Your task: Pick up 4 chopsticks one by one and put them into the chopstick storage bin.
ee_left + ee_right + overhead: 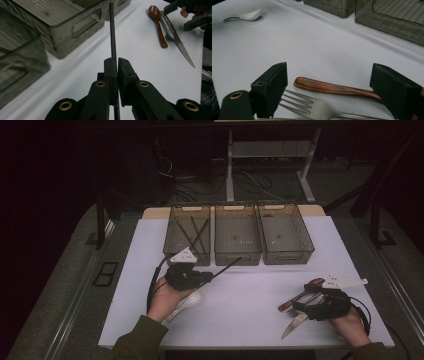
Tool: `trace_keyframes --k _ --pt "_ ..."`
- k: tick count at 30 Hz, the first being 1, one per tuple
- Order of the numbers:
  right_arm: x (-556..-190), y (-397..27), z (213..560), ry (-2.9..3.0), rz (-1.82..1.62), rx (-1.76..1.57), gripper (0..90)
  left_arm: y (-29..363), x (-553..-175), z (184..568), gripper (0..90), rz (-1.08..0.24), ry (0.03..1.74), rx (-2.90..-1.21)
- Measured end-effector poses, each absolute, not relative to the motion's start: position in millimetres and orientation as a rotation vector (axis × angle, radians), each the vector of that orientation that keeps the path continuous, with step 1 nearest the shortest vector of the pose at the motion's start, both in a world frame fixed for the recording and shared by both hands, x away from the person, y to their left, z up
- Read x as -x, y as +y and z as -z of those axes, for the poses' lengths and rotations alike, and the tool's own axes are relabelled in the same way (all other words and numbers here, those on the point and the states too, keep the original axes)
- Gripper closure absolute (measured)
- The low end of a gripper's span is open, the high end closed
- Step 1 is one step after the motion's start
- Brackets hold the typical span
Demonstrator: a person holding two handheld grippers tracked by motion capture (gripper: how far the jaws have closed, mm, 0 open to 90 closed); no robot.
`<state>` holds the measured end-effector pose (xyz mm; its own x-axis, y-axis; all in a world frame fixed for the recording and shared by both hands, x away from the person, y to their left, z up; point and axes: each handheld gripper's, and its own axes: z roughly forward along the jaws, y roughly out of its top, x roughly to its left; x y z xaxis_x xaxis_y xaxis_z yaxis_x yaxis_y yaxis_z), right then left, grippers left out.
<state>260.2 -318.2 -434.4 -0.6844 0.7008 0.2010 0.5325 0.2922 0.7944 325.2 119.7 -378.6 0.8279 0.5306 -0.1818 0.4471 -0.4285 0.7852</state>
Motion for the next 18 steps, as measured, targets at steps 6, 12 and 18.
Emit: trace_keyframes --k 6,12,18 --pt "-260.5 -318.2 434.6 2.369 -1.343 -1.151 14.0 128.3 -332.5 369.1 84.7 -0.148 0.731 -2.067" --pt "-260.7 -318.1 435.1 2.370 -1.338 -1.154 14.0 135.6 -344.2 363.5 84.7 -0.184 0.754 -2.063" --pt "-260.7 -318.3 435.2 2.369 -1.339 -1.156 14.0 139.4 -356.9 357.3 84.7 -0.215 0.771 -2.069"
